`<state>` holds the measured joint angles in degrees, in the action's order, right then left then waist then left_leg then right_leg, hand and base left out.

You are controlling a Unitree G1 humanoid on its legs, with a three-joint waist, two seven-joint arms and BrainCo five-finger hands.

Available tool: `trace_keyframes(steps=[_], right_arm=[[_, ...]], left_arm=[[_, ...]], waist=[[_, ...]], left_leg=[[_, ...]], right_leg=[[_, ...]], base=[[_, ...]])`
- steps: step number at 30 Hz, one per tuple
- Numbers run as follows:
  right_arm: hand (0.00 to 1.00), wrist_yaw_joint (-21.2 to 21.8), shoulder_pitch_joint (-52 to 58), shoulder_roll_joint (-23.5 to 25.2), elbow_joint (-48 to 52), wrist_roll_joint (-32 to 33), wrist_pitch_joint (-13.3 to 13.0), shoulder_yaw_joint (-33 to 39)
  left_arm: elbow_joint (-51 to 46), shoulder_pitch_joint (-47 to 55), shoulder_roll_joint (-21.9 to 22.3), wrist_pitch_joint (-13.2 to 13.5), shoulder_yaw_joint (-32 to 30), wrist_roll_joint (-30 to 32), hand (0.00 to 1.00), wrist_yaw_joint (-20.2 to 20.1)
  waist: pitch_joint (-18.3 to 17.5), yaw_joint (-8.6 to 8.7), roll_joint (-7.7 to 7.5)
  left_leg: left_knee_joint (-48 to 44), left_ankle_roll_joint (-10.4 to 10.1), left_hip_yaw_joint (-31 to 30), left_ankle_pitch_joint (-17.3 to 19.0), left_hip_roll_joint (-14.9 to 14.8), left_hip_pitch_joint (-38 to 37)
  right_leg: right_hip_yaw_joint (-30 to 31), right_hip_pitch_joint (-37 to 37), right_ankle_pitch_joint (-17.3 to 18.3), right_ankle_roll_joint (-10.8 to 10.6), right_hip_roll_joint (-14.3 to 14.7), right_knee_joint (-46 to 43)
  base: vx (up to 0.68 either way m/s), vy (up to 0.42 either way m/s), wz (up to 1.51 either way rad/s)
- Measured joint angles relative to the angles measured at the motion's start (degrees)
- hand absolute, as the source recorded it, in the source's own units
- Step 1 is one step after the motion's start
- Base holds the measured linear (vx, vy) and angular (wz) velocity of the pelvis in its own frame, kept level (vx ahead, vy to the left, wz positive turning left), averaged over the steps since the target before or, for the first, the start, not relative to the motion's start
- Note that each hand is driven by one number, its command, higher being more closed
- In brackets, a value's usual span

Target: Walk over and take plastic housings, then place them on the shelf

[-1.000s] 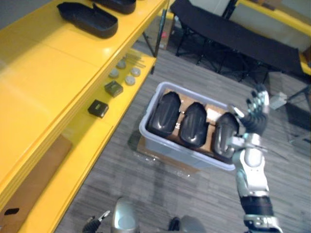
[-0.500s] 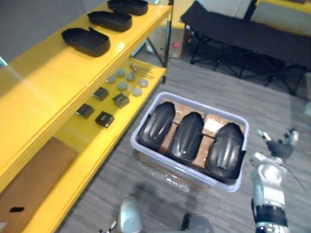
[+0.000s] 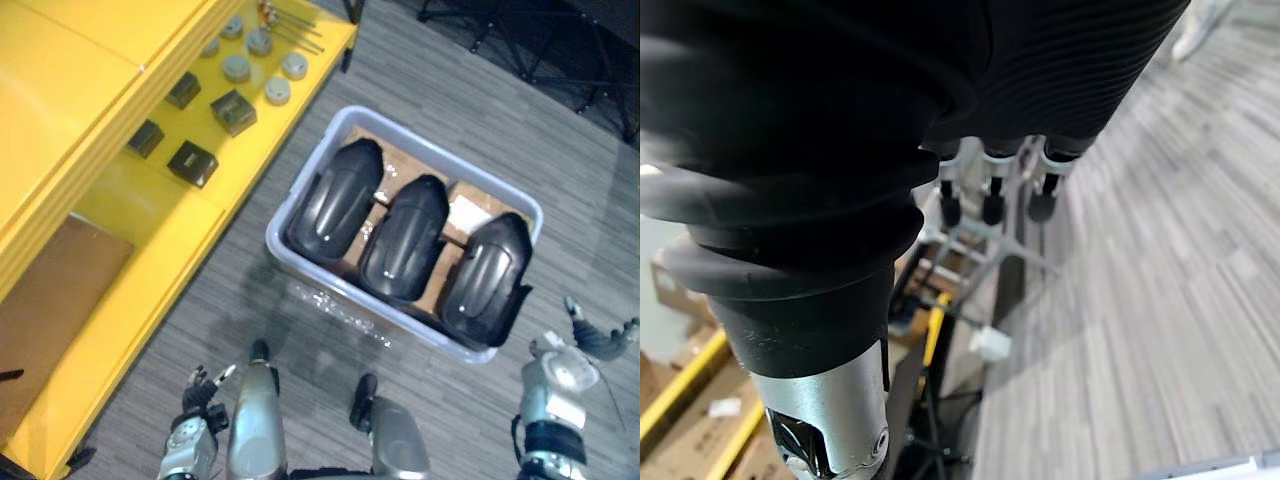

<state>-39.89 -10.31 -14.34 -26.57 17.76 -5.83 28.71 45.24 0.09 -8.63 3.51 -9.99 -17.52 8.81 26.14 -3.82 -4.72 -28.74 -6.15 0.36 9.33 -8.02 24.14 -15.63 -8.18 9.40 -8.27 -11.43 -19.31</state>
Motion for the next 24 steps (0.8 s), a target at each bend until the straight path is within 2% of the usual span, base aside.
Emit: trace_keyframes(steps=[1,5,11,14,18,24], right_arm=[[0.00,-0.39,-0.83,-0.14,-1.38,0.06,0.12,0.00],[0.00,-0.53,-3.83,-1.27,-5.84,2.27,1.40,-0.11],[0.00,-0.59,-8.32,-5.97,-14.15,3.98,3.14,-0.29],[0.00,-0.28,-10.47,-8.51,-17.67,4.07,4.50,-0.64],[0.00,0.03,-12.59,-12.02,-22.84,6.08,4.86,-0.63],[0.00,0.24,-17.74,-14.97,-26.67,6.12,8.99,-1.84]], left_arm=[[0.02,0.00,0.06,-0.02,0.02,-0.02,0.00,0.02],[0.53,-0.11,0.06,-0.09,0.00,0.01,0.00,0.03],[0.97,-0.13,-0.04,-0.14,0.01,0.05,0.00,0.01],[0.93,-0.14,-0.04,-0.02,0.06,0.04,0.00,-0.03],[0.92,-0.41,-0.15,0.18,1.21,-0.04,0.00,-0.04],[0.91,-0.44,-0.11,1.21,3.97,-0.28,0.00,-0.07]], waist=[[0.45,-0.57,0.16],[0.89,-0.83,0.38],[1.57,-1.86,0.80],[1.65,-1.87,0.94],[1.87,-1.76,1.31],[2.22,-1.85,1.97]], left_leg=[[-0.05,0.04,-0.08,0.04,-0.25,0.09],[-1.17,0.21,-0.85,0.14,-0.26,2.51],[-1.67,0.35,-1.22,0.09,-0.02,4.32],[-1.43,0.44,-1.21,-0.24,0.14,4.72],[0.86,0.67,-1.17,-2.23,1.54,4.88],[3.80,0.60,-0.53,-4.37,2.27,4.92]], right_leg=[[0.22,-0.01,-0.41,0.63,0.36,0.17],[0.30,-1.39,-0.46,0.67,0.75,0.48],[0.79,-3.55,-0.44,0.65,0.59,-0.60],[1.34,-4.55,-0.37,0.57,0.39,-1.17],[1.34,-6.18,0.06,0.13,-1.05,-2.34],[1.67,-8.65,0.55,-0.22,-2.12,-4.11]], base=[[0.00,0.000,0.00],[-0.03,0.010,0.04],[-0.03,0.010,-0.01],[-0.01,0.000,-0.03],[0.00,-0.019,0.10],[-0.02,-0.012,0.01]])
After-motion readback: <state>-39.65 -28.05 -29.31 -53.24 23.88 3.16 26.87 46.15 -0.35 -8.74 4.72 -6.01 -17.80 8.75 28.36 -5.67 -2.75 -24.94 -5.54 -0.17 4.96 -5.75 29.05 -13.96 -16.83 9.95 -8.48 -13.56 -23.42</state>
